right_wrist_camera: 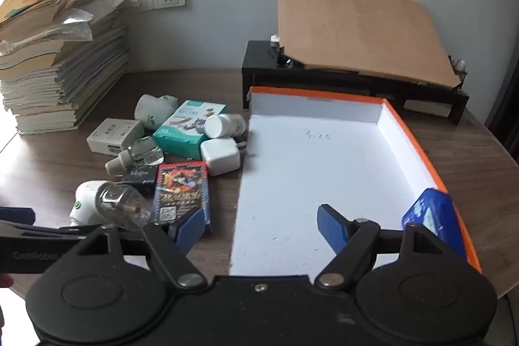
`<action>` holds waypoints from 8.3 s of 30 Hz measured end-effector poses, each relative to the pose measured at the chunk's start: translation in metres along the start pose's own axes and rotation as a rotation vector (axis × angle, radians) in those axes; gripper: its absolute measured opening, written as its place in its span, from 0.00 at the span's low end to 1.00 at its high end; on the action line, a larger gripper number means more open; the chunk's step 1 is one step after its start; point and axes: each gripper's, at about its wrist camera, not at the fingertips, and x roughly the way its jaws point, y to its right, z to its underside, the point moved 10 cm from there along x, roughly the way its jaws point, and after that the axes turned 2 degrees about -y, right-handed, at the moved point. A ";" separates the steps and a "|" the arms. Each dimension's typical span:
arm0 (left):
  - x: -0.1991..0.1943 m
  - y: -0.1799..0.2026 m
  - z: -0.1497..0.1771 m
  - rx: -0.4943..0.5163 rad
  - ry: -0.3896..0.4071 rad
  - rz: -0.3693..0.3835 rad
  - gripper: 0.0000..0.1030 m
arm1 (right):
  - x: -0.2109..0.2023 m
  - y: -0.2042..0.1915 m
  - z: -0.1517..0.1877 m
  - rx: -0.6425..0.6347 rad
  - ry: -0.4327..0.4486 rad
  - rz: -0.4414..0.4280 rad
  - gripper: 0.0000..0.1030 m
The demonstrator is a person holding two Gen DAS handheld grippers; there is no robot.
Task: Organize rigid objects
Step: 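Move the right gripper toward the blue tin box beside the tray, then close the right gripper on the blue tin while the left gripper grasps the white air freshener, then lift the blue tin with the right gripper while the left gripper carries the air freshener toward the tray, then hold the blue tin and air freshener above the white tray with both grippers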
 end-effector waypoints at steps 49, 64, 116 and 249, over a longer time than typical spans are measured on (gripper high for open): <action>0.019 -0.006 -0.006 -0.038 -0.021 -0.010 1.00 | 0.009 -0.010 -0.008 -0.096 -0.104 -0.305 0.87; 0.025 0.004 0.000 0.018 -0.034 -0.006 1.00 | 0.009 0.023 0.057 0.165 -0.333 -0.200 0.89; -0.006 -0.029 -0.002 0.005 0.135 0.034 0.42 | 0.022 -0.096 0.052 -0.328 -0.321 -0.609 0.58; 0.052 0.187 -0.113 0.062 0.099 0.104 0.42 | 0.108 0.141 -0.089 0.004 -0.124 -0.159 0.72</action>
